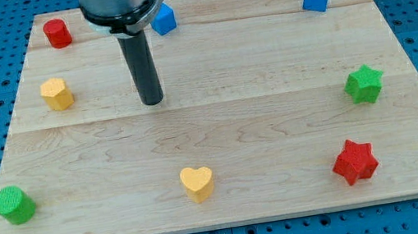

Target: Push the blue cube towards the blue triangle

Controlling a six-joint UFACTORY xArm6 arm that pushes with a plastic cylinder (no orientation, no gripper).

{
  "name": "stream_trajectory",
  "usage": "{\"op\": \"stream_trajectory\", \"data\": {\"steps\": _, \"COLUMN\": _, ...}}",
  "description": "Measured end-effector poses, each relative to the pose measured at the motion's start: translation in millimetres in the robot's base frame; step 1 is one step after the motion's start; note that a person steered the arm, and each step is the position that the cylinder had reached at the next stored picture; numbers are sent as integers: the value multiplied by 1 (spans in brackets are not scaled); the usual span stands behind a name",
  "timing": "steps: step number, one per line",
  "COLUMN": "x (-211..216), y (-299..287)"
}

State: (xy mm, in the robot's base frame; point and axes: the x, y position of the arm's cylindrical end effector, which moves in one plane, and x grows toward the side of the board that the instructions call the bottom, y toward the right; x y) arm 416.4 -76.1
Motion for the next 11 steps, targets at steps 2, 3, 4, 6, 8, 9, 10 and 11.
{"op": "stream_trajectory", "data": {"steps": 2, "x": -80, "y": -20}}
{"op": "stream_trajectory", "data": {"steps": 3, "x": -123, "y": -32}}
{"op": "stream_trajectory", "data": {"steps": 4, "x": -154, "y": -31}}
{"op": "stream_trajectory", "data": {"steps": 6, "x": -163, "y": 78}}
{"op": "stream_trajectory", "data": {"steps": 8, "x": -164, "y": 67}}
{"op": "stream_trajectory", "data": {"steps": 9, "x": -203, "y": 67}}
{"op": "stream_trajectory", "data": {"steps": 10, "x": -209, "y": 131}}
{"op": "stream_trajectory", "data": {"steps": 11, "x": -186, "y": 182}}
